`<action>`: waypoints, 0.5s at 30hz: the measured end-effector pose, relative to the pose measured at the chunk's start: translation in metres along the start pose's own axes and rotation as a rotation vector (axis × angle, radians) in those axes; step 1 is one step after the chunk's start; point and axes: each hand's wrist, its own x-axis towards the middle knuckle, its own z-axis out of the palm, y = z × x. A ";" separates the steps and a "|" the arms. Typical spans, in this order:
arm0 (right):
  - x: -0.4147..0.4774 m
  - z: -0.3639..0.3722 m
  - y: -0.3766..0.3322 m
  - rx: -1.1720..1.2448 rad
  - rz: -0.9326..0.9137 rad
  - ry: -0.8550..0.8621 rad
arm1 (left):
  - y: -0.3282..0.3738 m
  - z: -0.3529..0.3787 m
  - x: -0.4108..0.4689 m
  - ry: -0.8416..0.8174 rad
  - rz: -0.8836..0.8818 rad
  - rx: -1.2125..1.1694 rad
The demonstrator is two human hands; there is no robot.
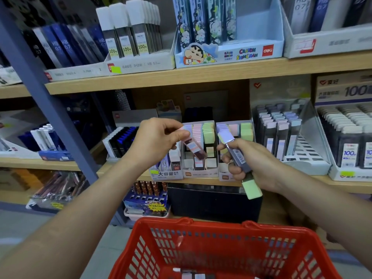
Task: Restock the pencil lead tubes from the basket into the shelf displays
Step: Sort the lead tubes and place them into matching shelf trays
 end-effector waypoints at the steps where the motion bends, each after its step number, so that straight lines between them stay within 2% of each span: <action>1: -0.001 -0.002 -0.001 0.017 0.005 -0.005 | 0.000 0.003 0.000 -0.016 0.029 0.045; 8: 0.000 -0.002 0.004 -0.159 -0.043 -0.033 | -0.012 0.026 -0.003 -0.091 0.200 0.257; 11: 0.002 -0.003 0.008 -0.243 -0.066 -0.057 | -0.010 0.030 -0.003 -0.065 0.254 0.294; 15: 0.002 -0.004 0.012 -0.222 -0.040 -0.065 | -0.007 0.037 -0.005 -0.033 0.308 0.291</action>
